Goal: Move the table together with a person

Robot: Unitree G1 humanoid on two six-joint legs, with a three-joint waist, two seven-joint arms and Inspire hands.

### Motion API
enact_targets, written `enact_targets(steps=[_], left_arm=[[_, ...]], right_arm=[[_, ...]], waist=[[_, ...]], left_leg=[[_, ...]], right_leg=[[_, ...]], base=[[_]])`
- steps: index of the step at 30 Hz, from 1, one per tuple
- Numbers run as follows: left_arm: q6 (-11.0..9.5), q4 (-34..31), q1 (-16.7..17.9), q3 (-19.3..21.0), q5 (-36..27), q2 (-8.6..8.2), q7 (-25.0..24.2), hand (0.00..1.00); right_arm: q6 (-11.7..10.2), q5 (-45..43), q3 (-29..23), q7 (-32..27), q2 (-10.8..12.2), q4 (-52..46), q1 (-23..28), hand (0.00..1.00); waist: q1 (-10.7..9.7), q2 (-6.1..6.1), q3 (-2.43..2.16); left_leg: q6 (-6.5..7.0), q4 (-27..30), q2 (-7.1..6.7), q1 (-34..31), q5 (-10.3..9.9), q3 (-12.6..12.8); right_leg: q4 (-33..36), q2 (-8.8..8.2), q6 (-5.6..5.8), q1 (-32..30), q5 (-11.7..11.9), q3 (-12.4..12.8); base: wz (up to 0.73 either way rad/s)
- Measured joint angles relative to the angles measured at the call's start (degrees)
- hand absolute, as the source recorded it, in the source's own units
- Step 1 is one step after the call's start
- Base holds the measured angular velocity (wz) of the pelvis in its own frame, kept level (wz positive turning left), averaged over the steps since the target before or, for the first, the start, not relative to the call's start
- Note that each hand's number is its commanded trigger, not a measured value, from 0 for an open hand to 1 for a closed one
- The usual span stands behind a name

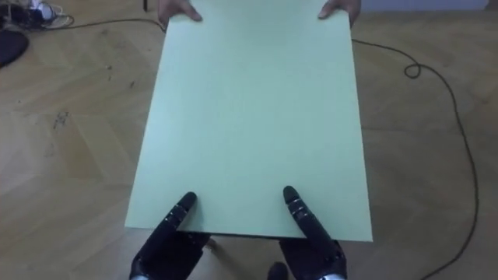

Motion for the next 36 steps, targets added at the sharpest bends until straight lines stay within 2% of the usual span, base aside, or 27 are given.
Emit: enact_targets(steps=[1, 2, 3, 4, 5, 6, 7, 8, 11, 13, 16, 21, 30, 36], left_arm=[[0.1, -0.4, 0.4, -0.2, 0.1, 0.33, 0.0, 1.00], [0.1, -0.7, 0.8, -0.2, 0.7, 0.61, -0.1, 1.00], [0.1, -0.9, 1.0, 0.0, 0.7, 0.78, -0.3, 1.00], [0.1, -1.0, 1.1, 0.7, 0.8, 0.85, -1.0, 1.00], [0.0, -1.0, 1.1, 0.9, 1.0, 0.73, -1.4, 1.00], [0.0, -1.0, 1.1, 0.9, 1.1, 0.66, -1.4, 1.00], [0.0, -1.0, 1.2, 1.1, 1.0, 0.68, -1.5, 1.00], [-0.2, -1.0, 1.2, 1.2, 1.1, 0.80, -1.6, 1.00], [-0.3, -1.3, 1.3, 1.0, 1.1, 0.95, -1.9, 1.00], [-0.5, -1.4, 2.0, 1.0, 1.2, 0.94, -2.6, 1.00], [-1.1, -1.9, 3.1, 1.1, 1.2, 1.01, -4.4, 1.00], [-1.5, -2.3, 3.6, 2.0, 1.7, 1.12, -4.3, 1.00], [-1.6, -2.7, 4.9, 2.0, 1.7, 1.01, -5.1, 1.00], [-1.6, -2.9, 4.9, 2.0, 1.1, 1.12, -5.2, 1.00]], right_arm=[[-0.3, 0.8, 0.1, 0.6, -0.1, 0.0, 0.6, 1.00], [-0.9, 1.2, 0.9, 0.9, -0.1, -0.1, 0.9, 1.00], [-1.3, 1.3, 1.4, 0.9, -0.2, -0.2, 0.8, 1.00], [-1.6, 1.8, 2.2, 0.7, -0.1, -0.3, 0.3, 1.00], [-1.6, 2.1, 2.4, 0.7, -0.2, -0.2, -0.1, 1.00], [-1.6, 2.1, 2.4, 0.7, -0.3, -0.2, -0.2, 1.00], [-1.5, 2.1, 2.4, 0.6, -0.2, -0.2, -0.3, 1.00], [-1.5, 2.1, 2.2, 0.5, -0.1, -0.2, -0.3, 1.00], [-2.0, 2.1, 2.3, 0.7, -0.2, -0.2, -0.3, 1.00], [-2.1, 2.1, 2.4, 1.3, -0.4, -0.2, -0.1, 1.00], [-2.1, 2.2, 2.6, 1.9, -0.5, -0.2, 0.1, 1.00], [-2.1, 2.0, 3.3, 2.0, -0.2, 0.1, -0.3, 1.00], [-2.2, 2.3, 4.2, 2.7, -1.6, 0.1, -0.8, 1.00], [-2.2, 2.8, 4.7, 2.6, -2.1, 0.1, -1.9, 1.00]], waist=[[0.0, -0.17, -0.09], [0.3, -0.49, -0.16], [0.7, -0.73, 0.02], [2.0, -1.20, 0.34], [3.3, -1.23, 0.44], [3.8, -1.16, 0.43], [4.6, -1.15, 0.45], [4.5, -1.57, 0.39], [4.5, -2.01, 0.33], [4.4, -2.05, 0.36], [3.5, -2.28, 0.41], [3.5, -2.93, 0.45], [4.7, -2.93, 0.47], [5.2, -2.97, 0.52]], left_leg=[[-0.44, -1.2, 0.36, 0.1, 0.8, 1.6], [-0.79, -1.6, 0.64, 0.0, 1.2, 2.7], [-0.98, -1.6, 0.66, 0.0, 1.4, 3.1], [-1.35, -1.6, 0.77, 0.0, 1.5, 3.5], [-1.49, -2.0, 0.75, -0.2, 1.6, 3.5], [-1.54, -2.2, 0.98, -0.2, 1.7, 3.3], [-1.66, -3.0, 1.41, -0.1, 2.0, 3.1], [-1.74, -3.6, 1.65, -0.1, 2.4, 3.1], [-1.71, -4.6, 1.98, -0.3, 2.9, 2.9], [-1.62, -4.8, 2.00, -0.1, 3.0, 2.7], [-1.57, -4.9, 1.88, 0.0, 3.1, 0.7], [-1.71, -5.2, 2.11, 0.0, 3.2, -0.5], [-1.95, -5.7, 2.20, 0.1, 3.4, -2.7], [-2.09, -5.8, 2.06, -1.3, 3.9, -4.9]], right_leg=[[3.4, -1.76, 0.35, 2.3, -4.5, 0.2], [3.6, -2.77, 1.22, 5.5, -7.4, 0.8], [2.3, -2.57, 1.88, 6.6, -8.1, 1.5], [-1.7, -0.83, 1.96, 7.7, -8.2, 1.9], [-5.4, 0.68, 0.71, 8.5, -7.4, 2.0], [-6.8, 1.36, 0.40, 8.9, -6.8, 2.1], [-9.0, 2.37, 0.19, 9.6, -5.5, 2.0], [-10.5, 2.88, 0.20, 10.0, -4.8, 1.9], [-13.4, 3.76, 0.33, 10.7, -3.4, 1.8], [-14.3, 3.87, 0.39, 11.0, -3.0, 1.5], [-15.4, 4.03, 0.54, 12.2, -2.9, 0.9], [-17.0, 4.35, 0.53, 13.3, -2.7, -0.4], [-18.4, 4.63, 0.61, 14.3, -2.7, -1.3], [-19.1, 4.33, 0.61, 14.6, -2.7, -3.5]], base=[[0.27], [0.07], [-0.33], [-0.65], [-0.67], [-0.54], [-0.25], [-0.11], [0.01], [-0.02], [0.13], [0.14], [0.08], [0.21]])
